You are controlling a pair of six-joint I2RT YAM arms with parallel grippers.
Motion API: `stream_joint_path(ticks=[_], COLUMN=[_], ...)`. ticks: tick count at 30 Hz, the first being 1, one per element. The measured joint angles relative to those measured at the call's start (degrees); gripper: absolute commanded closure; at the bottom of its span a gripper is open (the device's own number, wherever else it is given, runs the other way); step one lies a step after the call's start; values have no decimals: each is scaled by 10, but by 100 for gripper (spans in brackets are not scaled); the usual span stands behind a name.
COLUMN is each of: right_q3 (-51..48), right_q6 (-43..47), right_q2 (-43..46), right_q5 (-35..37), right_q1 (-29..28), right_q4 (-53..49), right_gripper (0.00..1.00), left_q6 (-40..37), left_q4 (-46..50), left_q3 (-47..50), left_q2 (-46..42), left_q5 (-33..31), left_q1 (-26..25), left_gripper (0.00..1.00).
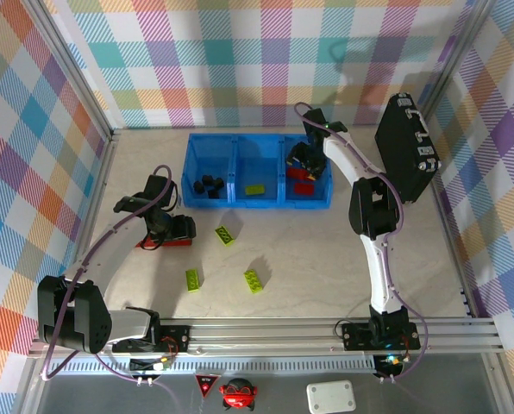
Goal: Sort the legos into containers by color
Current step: Place the lego in the container.
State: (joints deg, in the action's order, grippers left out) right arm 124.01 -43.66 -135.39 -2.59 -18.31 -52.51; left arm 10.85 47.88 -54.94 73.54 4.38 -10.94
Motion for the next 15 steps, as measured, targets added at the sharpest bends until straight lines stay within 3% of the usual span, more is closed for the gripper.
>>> stream_joint_path(ticks=[7, 15], right_q3=[-12, -78], right_q6=[5, 13], right_q2=[13, 99], right_q5=[1, -4], right_q1=[0, 0], right_q4=[1, 7], right_gripper=[25, 26], left_q6=[0, 0], left_q4=[0, 0], left_q3=[0, 0], left_q2=[0, 0], left_q5=[0, 1], left_q1=[0, 0], left_gripper=[39, 39])
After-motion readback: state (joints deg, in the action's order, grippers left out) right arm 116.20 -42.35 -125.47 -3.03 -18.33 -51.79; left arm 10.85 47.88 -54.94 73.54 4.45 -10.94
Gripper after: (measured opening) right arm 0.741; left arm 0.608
